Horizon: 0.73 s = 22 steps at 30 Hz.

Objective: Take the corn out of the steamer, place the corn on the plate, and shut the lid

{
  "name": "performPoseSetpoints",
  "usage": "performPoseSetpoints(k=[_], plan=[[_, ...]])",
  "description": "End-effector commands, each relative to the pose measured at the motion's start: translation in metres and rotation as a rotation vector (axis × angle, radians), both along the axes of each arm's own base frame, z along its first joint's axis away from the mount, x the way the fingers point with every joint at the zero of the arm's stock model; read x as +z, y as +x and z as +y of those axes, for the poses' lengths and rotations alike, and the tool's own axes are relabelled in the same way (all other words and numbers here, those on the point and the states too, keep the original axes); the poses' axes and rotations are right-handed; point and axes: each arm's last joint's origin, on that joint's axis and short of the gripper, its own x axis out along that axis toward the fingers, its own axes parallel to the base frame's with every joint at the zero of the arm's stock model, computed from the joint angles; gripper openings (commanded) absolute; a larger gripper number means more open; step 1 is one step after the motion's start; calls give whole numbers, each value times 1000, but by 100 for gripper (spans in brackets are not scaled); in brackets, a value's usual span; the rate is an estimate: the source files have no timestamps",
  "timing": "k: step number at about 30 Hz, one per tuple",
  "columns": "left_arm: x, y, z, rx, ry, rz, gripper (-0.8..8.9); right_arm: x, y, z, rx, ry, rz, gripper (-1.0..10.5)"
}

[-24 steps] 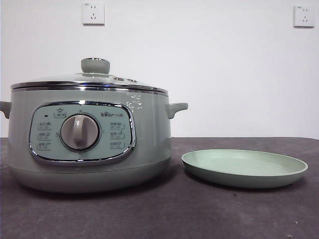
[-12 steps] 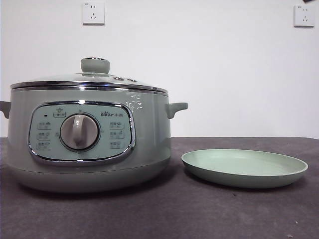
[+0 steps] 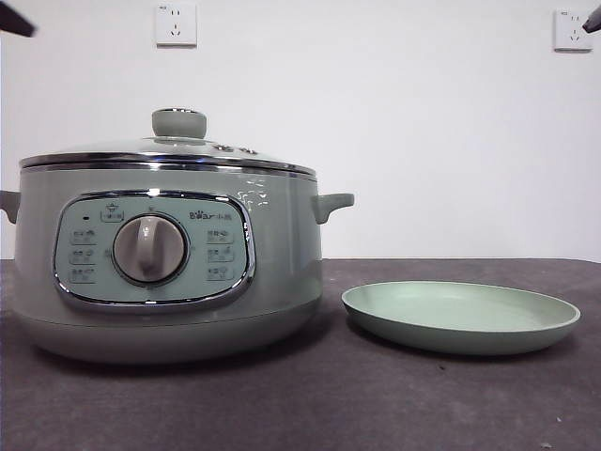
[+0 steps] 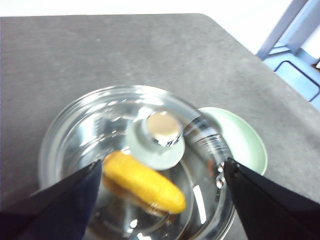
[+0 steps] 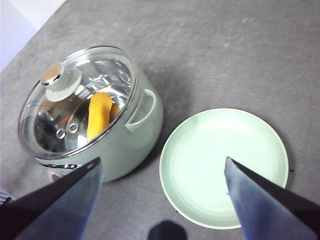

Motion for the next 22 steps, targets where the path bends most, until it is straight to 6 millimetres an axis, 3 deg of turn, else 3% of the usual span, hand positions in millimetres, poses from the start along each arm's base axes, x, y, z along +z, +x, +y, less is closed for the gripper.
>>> performPoseSetpoints(k=[1, 8, 14, 22], plan=[[8, 15, -12, -14, 11, 1, 409, 1, 0, 1, 3, 8, -4, 410], [12, 52, -47, -37, 117, 15, 409, 1, 0, 1, 3, 8, -2, 410], [-10, 77, -74, -21, 234, 73, 408, 1, 0, 1, 1, 10, -1, 410], [-36, 93, -89, -28, 307, 152, 407, 1, 0, 1, -2, 8, -1, 409]])
